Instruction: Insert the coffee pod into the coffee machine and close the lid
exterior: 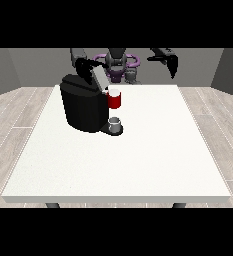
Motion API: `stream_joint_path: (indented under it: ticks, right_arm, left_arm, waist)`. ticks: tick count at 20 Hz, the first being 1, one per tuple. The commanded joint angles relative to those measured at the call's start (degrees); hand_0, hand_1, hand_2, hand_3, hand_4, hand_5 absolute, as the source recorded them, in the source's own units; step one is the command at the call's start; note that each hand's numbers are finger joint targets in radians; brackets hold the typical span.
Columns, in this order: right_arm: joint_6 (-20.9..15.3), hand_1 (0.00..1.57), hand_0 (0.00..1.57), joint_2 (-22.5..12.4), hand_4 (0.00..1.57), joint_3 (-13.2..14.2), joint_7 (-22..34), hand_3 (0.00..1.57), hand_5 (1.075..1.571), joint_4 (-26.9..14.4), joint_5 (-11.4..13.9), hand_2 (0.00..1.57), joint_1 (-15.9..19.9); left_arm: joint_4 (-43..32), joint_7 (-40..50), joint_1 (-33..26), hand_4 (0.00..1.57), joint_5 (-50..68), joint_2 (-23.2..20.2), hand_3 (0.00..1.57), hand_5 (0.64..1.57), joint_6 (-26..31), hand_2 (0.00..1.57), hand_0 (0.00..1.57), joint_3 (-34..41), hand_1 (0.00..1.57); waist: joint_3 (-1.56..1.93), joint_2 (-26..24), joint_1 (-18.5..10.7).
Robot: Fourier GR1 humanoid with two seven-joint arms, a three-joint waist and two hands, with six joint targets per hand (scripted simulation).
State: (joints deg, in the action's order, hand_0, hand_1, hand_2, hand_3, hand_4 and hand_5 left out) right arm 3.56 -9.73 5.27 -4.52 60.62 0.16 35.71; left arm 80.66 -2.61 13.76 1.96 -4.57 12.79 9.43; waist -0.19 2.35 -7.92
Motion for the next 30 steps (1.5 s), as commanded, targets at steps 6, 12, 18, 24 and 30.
stream_joint_path:
  ticks: [6, 12, 18, 24, 30]
  right_arm:
    - [1.49, 0.00, 0.00, 1.89, 0.00, -2.03, 0.73, 0.00, 1.571, -1.88, 1.38, 0.00, 3.13]
    - [-1.16, 0.00, 0.00, 3.17, 0.21, -2.43, 1.74, 0.00, 1.571, -3.31, 3.51, 0.00, 7.52]
    - [-2.56, 0.00, 0.00, 3.84, 0.12, -5.02, 3.47, 0.00, 1.571, -2.64, 7.67, 0.00, 10.75]
    - [-2.90, 0.00, 0.00, 4.81, 0.12, -4.19, 2.06, 0.00, 1.571, -4.23, 8.14, 0.00, 10.93]
    - [2.88, 0.00, 0.00, 5.43, 0.13, -4.81, -5.03, 0.00, 1.571, -2.78, 5.72, 0.00, 7.59]
  left_arm:
    - [-3.21, -2.72, 0.99, 0.00, 0.01, -2.29, 0.00, 1.571, -1.27, 0.00, 0.00, 1.36, 0.00]
    - [-3.12, -3.39, 0.10, 0.00, -0.25, -0.71, 0.00, 1.571, -1.84, 0.00, 0.00, -0.46, 0.00]
    - [-6.69, -4.96, 1.61, 0.19, 0.81, -3.35, 0.00, 1.571, -1.26, 0.00, 0.00, 2.01, 0.00]
    - [-3.94, -1.35, 0.41, 0.18, 2.08, -3.93, 0.00, 1.571, -0.10, 0.00, 0.00, 0.99, 0.00]
    - [-3.60, -4.06, 1.41, 0.12, 1.51, -3.41, 0.00, 1.571, -1.70, 0.00, 0.00, 0.88, 0.00]
  waist:
    - [0.18, 1.46, 1.89]
    - [0.18, 1.87, -0.21]
    - [0.17, 2.69, 0.73]
    - [0.18, 0.35, -0.73]
    - [0.20, 0.91, 1.50]
